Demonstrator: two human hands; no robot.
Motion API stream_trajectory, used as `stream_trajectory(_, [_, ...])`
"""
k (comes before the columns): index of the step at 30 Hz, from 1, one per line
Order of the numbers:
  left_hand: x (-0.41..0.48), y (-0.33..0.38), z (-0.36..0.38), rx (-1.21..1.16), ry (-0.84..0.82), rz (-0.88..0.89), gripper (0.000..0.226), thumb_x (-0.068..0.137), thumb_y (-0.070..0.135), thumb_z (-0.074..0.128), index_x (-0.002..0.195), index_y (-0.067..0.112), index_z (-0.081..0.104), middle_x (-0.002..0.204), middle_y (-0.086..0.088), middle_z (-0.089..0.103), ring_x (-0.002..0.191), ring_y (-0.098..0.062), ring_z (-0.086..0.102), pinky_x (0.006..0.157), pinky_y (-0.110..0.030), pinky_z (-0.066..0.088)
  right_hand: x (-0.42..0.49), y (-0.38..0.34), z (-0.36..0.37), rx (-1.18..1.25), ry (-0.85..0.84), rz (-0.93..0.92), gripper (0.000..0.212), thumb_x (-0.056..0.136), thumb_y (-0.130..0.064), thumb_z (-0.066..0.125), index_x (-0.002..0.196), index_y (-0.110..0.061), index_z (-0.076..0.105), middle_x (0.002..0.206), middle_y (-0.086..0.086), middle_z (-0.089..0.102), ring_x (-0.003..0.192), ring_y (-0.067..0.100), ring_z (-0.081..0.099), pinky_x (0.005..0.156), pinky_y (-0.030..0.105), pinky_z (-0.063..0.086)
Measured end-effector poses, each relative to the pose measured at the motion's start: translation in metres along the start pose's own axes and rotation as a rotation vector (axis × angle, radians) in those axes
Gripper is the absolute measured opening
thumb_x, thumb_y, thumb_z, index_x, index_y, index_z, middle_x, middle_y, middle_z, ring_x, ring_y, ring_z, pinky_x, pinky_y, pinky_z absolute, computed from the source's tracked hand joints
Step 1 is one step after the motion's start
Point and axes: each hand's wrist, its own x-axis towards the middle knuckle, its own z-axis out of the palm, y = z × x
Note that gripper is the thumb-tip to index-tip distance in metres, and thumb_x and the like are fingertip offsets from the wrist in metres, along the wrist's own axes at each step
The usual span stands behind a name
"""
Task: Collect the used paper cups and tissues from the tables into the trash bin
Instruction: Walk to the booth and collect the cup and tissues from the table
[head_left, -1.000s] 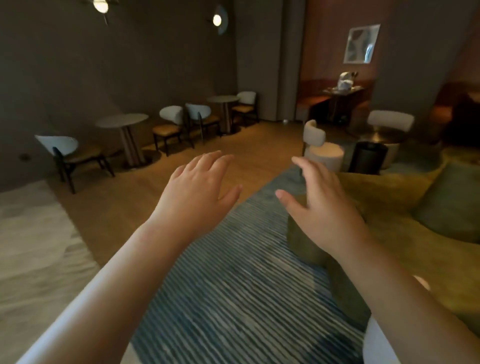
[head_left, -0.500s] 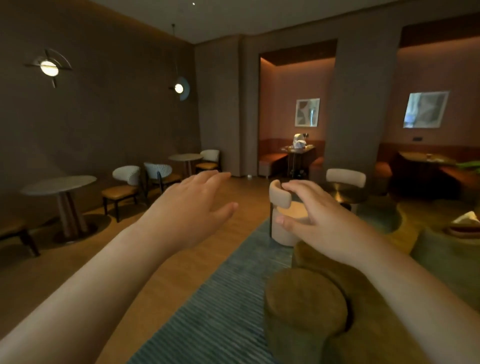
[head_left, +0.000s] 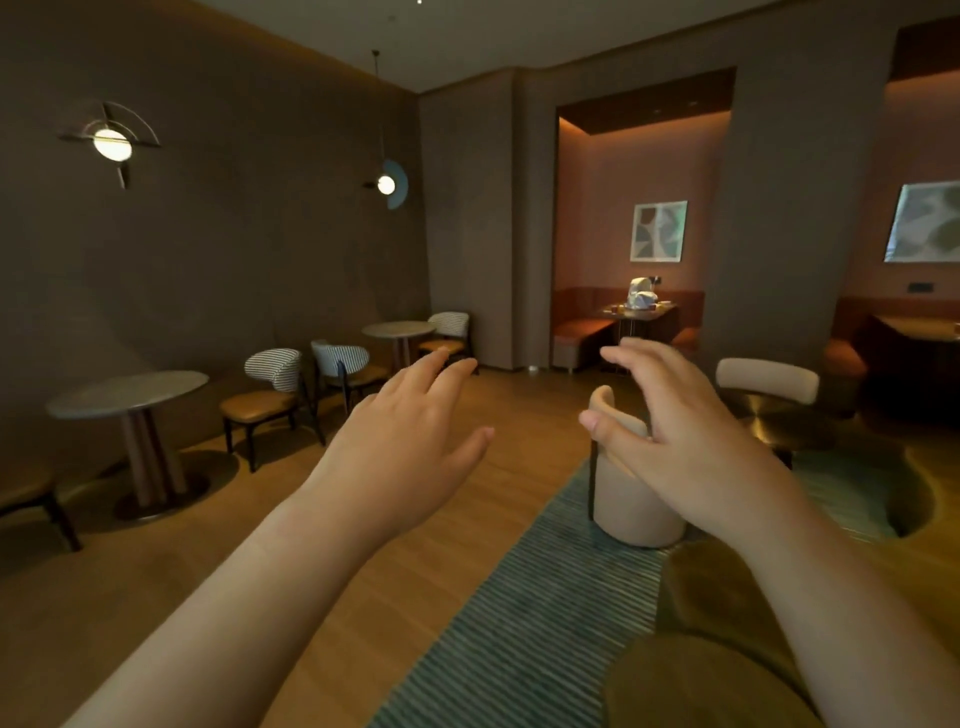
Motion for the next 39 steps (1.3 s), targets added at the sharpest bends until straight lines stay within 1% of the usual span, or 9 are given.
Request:
stream_trajectory(4, [0.07,-0.058,0.043,-0.026,0.054,0.055,0.066,0.093,0.056,0.037,0.149,0.033,0.012,0.158,0.008,0.01,0.142,-0.013,0.017,0.112,-0.035,0.026,0.079,0.011,0.048,-0.055,0.098,0.031,0.064,0.09,-0.052,0.046,0.146,-0.035,0.019,0.152,-0.019,0.012,0.139,0.003,0.013,0.105,0.026,0.016])
stream_trajectory(7, [0.135,-0.105,0.081,0.0,0.043,0.053,0.065,0.092,0.056,0.037,0.148,0.033,0.014,0.157,0.007,0.013,0.142,-0.013,0.02,0.112,-0.035,0.026,0.144,0.027,0.088,-0.104,0.071,0.045,0.066,0.09,-0.054,0.044,0.147,-0.034,0.017,0.153,-0.018,0.01,0.14,0.004,0.01,0.107,0.026,0.015])
stream_trajectory(10, [0.2,-0.137,0.122,0.001,-0.004,0.077,0.064,0.093,0.053,0.039,0.148,0.031,0.016,0.156,0.007,0.018,0.141,-0.013,0.021,0.112,-0.036,0.025,0.199,0.054,0.12,-0.119,0.041,0.102,0.066,0.09,-0.055,0.043,0.147,-0.035,0.016,0.153,-0.018,0.01,0.14,0.003,0.009,0.111,0.03,0.015])
stream_trajectory(12, [0.243,-0.149,0.15,-0.035,-0.053,0.102,0.061,0.094,0.051,0.039,0.148,0.031,0.019,0.155,0.007,0.022,0.14,-0.012,0.023,0.112,-0.036,0.026,0.229,0.078,0.141,-0.118,0.009,0.149,0.067,0.089,-0.057,0.043,0.146,-0.037,0.015,0.153,-0.02,0.01,0.139,0.001,0.01,0.113,0.032,0.018])
stream_trajectory(15, [0.307,-0.155,0.193,-0.077,-0.122,0.132,0.061,0.093,0.053,0.037,0.148,0.032,0.02,0.155,0.008,0.02,0.14,-0.011,0.024,0.111,-0.036,0.027,0.279,0.121,0.163,-0.161,-0.049,0.192,0.066,0.089,-0.06,0.039,0.146,-0.039,0.014,0.153,-0.021,0.01,0.139,0.001,0.01,0.111,0.031,0.018])
stream_trajectory(20, [0.415,-0.158,0.26,-0.129,-0.207,0.193,0.064,0.09,0.061,0.037,0.147,0.035,0.022,0.155,0.012,0.017,0.138,-0.011,0.028,0.109,-0.034,0.03,0.37,0.209,0.179,-0.147,0.0,0.225,0.063,0.088,-0.063,0.031,0.145,-0.037,0.021,0.152,-0.018,0.018,0.138,0.002,0.015,0.102,0.024,0.019])
stream_trajectory(25, [0.536,-0.166,0.325,-0.041,-0.282,0.213,0.066,0.087,0.065,0.038,0.145,0.035,0.027,0.155,0.01,0.02,0.137,-0.014,0.031,0.11,-0.036,0.032,0.465,0.298,0.197,-0.18,-0.048,0.237,0.065,0.089,-0.059,0.043,0.145,-0.036,0.019,0.152,-0.017,0.019,0.139,0.005,0.018,0.108,0.03,0.024])
stream_trajectory(31, [0.647,-0.192,0.412,-0.046,-0.251,0.194,0.066,0.088,0.065,0.036,0.146,0.037,0.022,0.157,0.01,0.011,0.142,-0.011,0.019,0.112,-0.035,0.026,0.58,0.379,0.246,-0.214,-0.097,0.256,0.067,0.09,-0.059,0.042,0.147,-0.035,0.016,0.154,-0.015,0.016,0.14,0.006,0.016,0.109,0.031,0.023])
stream_trajectory(39, [0.789,-0.261,0.525,-0.052,-0.2,0.159,0.065,0.09,0.062,0.033,0.147,0.035,0.02,0.156,0.01,0.015,0.14,-0.012,0.023,0.11,-0.035,0.029,0.729,0.472,0.338,-0.206,-0.119,0.265,0.067,0.091,-0.056,0.044,0.147,-0.033,0.015,0.154,-0.014,0.015,0.14,0.007,0.014,0.109,0.029,0.021])
